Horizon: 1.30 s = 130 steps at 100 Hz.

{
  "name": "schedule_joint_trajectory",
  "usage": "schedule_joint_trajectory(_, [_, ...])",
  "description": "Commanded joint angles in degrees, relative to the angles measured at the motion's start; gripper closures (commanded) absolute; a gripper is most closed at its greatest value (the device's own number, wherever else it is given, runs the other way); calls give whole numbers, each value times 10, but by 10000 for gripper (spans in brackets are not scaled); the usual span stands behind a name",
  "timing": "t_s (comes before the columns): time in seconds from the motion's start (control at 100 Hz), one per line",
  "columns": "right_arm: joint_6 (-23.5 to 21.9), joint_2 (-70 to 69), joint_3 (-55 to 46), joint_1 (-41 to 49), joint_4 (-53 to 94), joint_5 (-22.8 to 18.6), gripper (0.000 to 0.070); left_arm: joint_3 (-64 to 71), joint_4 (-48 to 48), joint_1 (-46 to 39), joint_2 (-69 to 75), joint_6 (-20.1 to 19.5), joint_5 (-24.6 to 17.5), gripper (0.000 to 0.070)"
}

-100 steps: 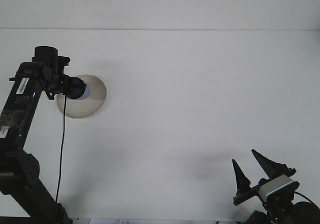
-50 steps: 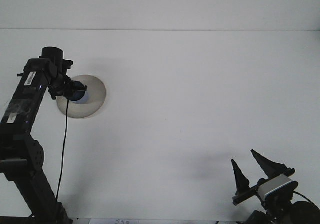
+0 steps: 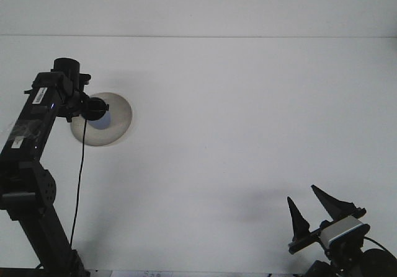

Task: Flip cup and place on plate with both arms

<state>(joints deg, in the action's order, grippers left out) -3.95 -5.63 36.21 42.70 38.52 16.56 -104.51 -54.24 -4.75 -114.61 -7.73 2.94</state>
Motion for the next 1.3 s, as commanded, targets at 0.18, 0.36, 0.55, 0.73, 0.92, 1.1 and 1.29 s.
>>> schedule_joint_trajectory(0.18, [-7, 0, -3, 5, -9, 0, 262, -33, -1, -2, -16, 24, -7, 193])
schedule_joint_trajectory(0.36, [-7, 0, -3, 5, -9, 0, 262, -72, -24, -10, -16, 29, -60, 193])
schedule_joint_trajectory(0.55, [-7, 0, -3, 5, -9, 0, 262, -108, -52, -20, -4, 42, -60, 193])
schedule_joint_trajectory(0.73, [-6, 0, -3, 5, -9, 0, 262, -108, -47, -31, 61, 49, -70, 194])
schedule_joint_trajectory(0.92, [-5, 0, -3, 5, -9, 0, 262, -108, -39, -46, 170, 58, -136, 194])
schedule_joint_trajectory(1.1, [-5, 0, -3, 5, -10, 0, 262, -91, -36, -44, 300, 68, -142, 194])
schedule_joint_trajectory(1.29, [-3, 0, -3, 5, -13, 0, 262, 91, 70, 9, 511, 74, -142, 195])
